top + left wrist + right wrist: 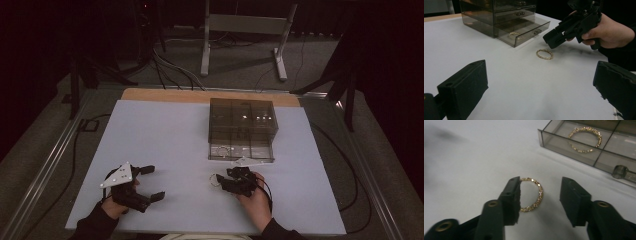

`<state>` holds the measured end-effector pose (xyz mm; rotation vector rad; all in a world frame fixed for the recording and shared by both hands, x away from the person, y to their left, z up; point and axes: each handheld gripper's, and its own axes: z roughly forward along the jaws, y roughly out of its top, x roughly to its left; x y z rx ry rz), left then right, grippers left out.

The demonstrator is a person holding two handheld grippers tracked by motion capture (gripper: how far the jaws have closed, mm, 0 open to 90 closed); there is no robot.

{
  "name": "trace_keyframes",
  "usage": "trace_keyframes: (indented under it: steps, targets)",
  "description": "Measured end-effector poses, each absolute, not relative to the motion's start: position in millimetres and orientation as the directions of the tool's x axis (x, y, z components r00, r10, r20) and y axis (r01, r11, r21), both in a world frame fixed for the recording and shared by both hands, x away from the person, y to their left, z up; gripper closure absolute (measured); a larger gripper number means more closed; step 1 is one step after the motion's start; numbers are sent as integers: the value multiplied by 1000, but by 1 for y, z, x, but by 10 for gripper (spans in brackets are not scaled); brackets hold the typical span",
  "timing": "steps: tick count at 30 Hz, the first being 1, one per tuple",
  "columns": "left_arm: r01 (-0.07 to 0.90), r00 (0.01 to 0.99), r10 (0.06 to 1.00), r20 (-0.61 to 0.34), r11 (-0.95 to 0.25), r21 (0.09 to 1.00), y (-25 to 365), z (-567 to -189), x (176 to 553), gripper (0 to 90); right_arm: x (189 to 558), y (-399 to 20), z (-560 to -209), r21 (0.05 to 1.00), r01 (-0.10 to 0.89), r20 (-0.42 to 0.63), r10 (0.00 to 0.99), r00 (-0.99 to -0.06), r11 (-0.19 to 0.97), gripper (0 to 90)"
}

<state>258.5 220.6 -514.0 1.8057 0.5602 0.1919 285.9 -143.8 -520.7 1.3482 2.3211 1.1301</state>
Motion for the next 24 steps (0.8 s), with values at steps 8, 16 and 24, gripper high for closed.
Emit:
trace_keyframes:
  steps: [8,16,24]
  targets:
    - [278,872,464,-156,-206,938,221,-514,258,6,284,-136,-529,704,620,96,819,-566,346,695]
    - [278,872,465,-154,-210,938,221,-514,258,6,282,-132,-529,704,589,30,812,-583,397,811]
    - [279,871,465,-157,-207,938,221,-514,259,6,284,-132,-529,699,574,11,796,-605,426,855]
